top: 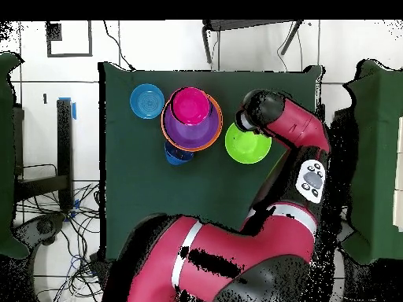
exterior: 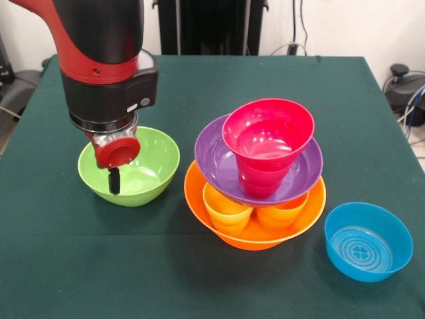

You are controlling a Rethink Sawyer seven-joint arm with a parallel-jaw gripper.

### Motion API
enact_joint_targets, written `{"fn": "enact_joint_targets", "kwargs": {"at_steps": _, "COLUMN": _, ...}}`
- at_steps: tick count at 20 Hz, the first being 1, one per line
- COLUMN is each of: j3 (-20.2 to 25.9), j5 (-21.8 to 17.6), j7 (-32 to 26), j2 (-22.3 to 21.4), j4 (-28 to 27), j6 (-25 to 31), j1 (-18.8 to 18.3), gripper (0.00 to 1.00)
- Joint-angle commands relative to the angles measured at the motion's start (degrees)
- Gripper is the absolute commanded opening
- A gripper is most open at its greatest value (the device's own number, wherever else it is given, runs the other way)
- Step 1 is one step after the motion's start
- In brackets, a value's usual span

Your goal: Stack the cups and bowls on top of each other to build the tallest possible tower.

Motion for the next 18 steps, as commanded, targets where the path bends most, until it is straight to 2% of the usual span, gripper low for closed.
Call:
{"fn": "enact_joint_targets", "kwargs": {"at_steps": 1, "j3": 9.19, "j5": 1.18, "j7": 6.52, "j2": 4.36, "j4": 3.53, "j6": -7.46, "j1": -1.01, "gripper": 1.00}}
{"fn": "enact_joint_targets", "kwargs": {"at_steps": 9, "j3": 9.81, "j5": 1.33, "j7": 6.16, "j2": 5.12, "j4": 3.14, "j6": -7.75, "j1": -1.51, "gripper": 1.00}}
{"fn": "enact_joint_targets", "kwargs": {"at_steps": 13, "j3": 8.44, "j5": 0.47, "j7": 5.59, "j2": 5.91, "j4": 1.42, "j6": -2.33, "j1": -1.11, "gripper": 1.00}}
{"fn": "enact_joint_targets", "kwargs": {"at_steps": 18, "j3": 8.18, "j5": 0.33, "j7": 5.20, "j2": 5.39, "j4": 1.78, "j6": 0.01, "j1": -0.94, "gripper": 1.00}}
